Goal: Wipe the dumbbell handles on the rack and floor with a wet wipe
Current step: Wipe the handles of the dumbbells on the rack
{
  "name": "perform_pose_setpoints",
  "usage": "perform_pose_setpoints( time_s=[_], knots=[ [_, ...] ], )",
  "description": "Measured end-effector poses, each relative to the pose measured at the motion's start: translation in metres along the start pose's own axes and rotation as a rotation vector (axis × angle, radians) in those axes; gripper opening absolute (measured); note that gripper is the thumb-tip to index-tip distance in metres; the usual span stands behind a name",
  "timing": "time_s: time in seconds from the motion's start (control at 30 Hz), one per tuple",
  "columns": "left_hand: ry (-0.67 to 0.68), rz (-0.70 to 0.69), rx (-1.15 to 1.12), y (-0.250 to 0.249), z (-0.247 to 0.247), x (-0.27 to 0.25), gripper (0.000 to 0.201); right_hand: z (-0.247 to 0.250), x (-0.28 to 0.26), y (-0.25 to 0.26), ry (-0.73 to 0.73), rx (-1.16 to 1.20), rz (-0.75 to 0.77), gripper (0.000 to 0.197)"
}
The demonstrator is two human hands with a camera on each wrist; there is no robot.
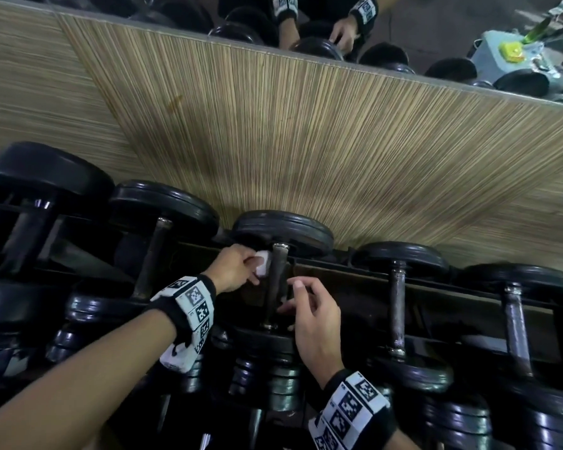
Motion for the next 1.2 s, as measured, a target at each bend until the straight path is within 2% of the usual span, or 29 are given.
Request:
perform_pose_setpoints(
  time_s=[0.1,0.23,0.4,0.53,0.63,0.77,0.9,0.93,1.1,1.2],
  knots=[
    [0.088,0.033,-0.157,-0.006,-0.012,0.01,0.014,0.0,0.0,0.0,-0.01,-0.034,0.0,0.019],
    [0.078,-0.038,-0.247,-0.013,-0.007,0.004,0.022,-0.001,-0.001,0.0,-0.038,-0.037,0.01,0.022],
    [-0.064,-0.322,0.032,-0.007,-0.002,-0.007,0.032,0.0,-0.002,0.002,-0.058,-0.049,0.037,0.023],
    [-0.173,-0.459,0.175,-0.012,-0.003,-0.025,0.025,0.0,-0.002,0.001,-0.066,-0.051,0.03,0.024],
    [-0.228,-0.524,0.205,-0.022,-0.009,-0.04,0.032,0.0,-0.002,0.0,-0.058,-0.043,0.03,0.025],
    [-0.204,-0.592,0.234,-0.021,-0.011,-0.046,0.039,-0.003,0.0,-0.002,-0.064,-0.037,0.028,0.025],
    [-0.089,-0.739,0.386,-0.025,-0.022,-0.056,0.034,-0.003,0.002,-0.005,-0.059,-0.031,0.03,0.025],
    [-0.103,-0.749,0.402,-0.023,-0.023,-0.055,0.034,-0.003,0.002,-0.006,-0.057,-0.028,0.028,0.024],
    [-0.387,-0.597,0.068,-0.009,0.001,-0.047,0.027,-0.002,0.001,-0.01,-0.054,-0.003,-0.006,0.025],
    [-0.309,-0.34,0.174,0.012,0.009,-0.029,0.034,-0.001,0.001,-0.012,-0.051,0.009,-0.031,0.026]
  ],
)
Point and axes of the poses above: each hand's wrist, its own x-axis towards the middle knuckle, its own z-axis out of the back of the hand, y = z × x, the point moved 1 cm from there along x, towards the middle knuckle, and after that the axes turned 12 degrees about -x, right-handed, at the moved point
